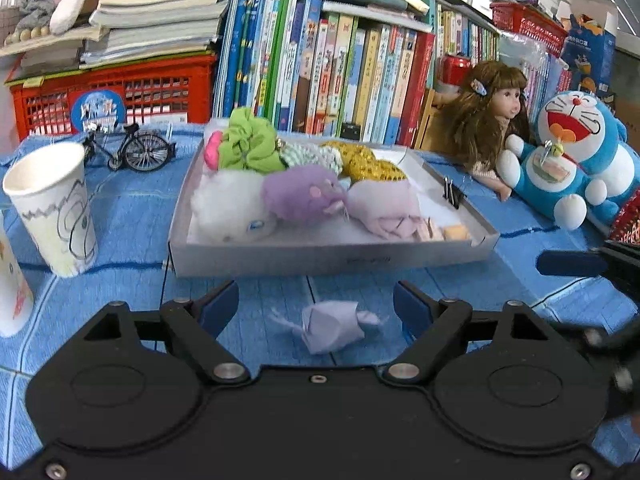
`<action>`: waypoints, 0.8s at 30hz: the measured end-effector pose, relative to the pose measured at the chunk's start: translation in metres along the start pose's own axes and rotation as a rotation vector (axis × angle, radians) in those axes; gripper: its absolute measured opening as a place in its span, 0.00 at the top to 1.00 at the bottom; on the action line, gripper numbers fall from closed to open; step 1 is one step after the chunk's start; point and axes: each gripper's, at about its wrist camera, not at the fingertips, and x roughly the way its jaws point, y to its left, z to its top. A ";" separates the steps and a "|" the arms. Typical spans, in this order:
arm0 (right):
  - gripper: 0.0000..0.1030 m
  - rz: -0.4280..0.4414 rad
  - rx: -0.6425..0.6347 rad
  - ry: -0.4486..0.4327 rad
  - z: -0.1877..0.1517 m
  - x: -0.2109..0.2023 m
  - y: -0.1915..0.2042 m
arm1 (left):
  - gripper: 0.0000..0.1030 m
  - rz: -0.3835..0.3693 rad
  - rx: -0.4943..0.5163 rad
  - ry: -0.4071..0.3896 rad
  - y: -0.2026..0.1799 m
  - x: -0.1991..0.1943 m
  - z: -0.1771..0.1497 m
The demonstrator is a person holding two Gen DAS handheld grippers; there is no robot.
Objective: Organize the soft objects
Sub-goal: 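Move both tools back over the white paper item and blue floral pouch, then grasp the white paper item with the left tool while the right tool grasps the floral pouch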
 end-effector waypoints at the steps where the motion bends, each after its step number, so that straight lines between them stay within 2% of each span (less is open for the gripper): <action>1: 0.00 0.004 -0.014 0.001 -0.004 -0.002 0.003 | 0.20 0.001 -0.003 0.004 0.000 0.001 -0.001; 9: 0.00 0.020 -0.127 0.021 -0.035 -0.012 0.027 | 0.32 -0.023 -0.024 0.053 0.001 0.009 -0.010; 14: 0.00 0.023 -0.179 0.055 -0.048 -0.004 0.040 | 0.49 -0.042 -0.037 0.088 -0.002 0.017 -0.015; 16: 0.00 0.021 -0.195 0.066 -0.051 0.000 0.045 | 0.50 -0.038 -0.027 0.084 -0.004 0.018 -0.017; 19: 0.00 0.020 -0.205 0.074 -0.055 0.004 0.049 | 0.60 -0.040 -0.018 0.083 -0.006 0.018 -0.018; 20: 0.01 0.019 -0.206 0.077 -0.055 0.005 0.050 | 0.67 -0.041 -0.019 0.084 -0.007 0.018 -0.018; 21: 0.04 0.011 -0.207 0.078 -0.056 0.006 0.051 | 0.70 -0.041 -0.019 0.086 -0.007 0.019 -0.018; 24: 0.14 -0.017 -0.202 0.080 -0.056 0.008 0.052 | 0.71 -0.042 -0.025 0.083 -0.007 0.018 -0.017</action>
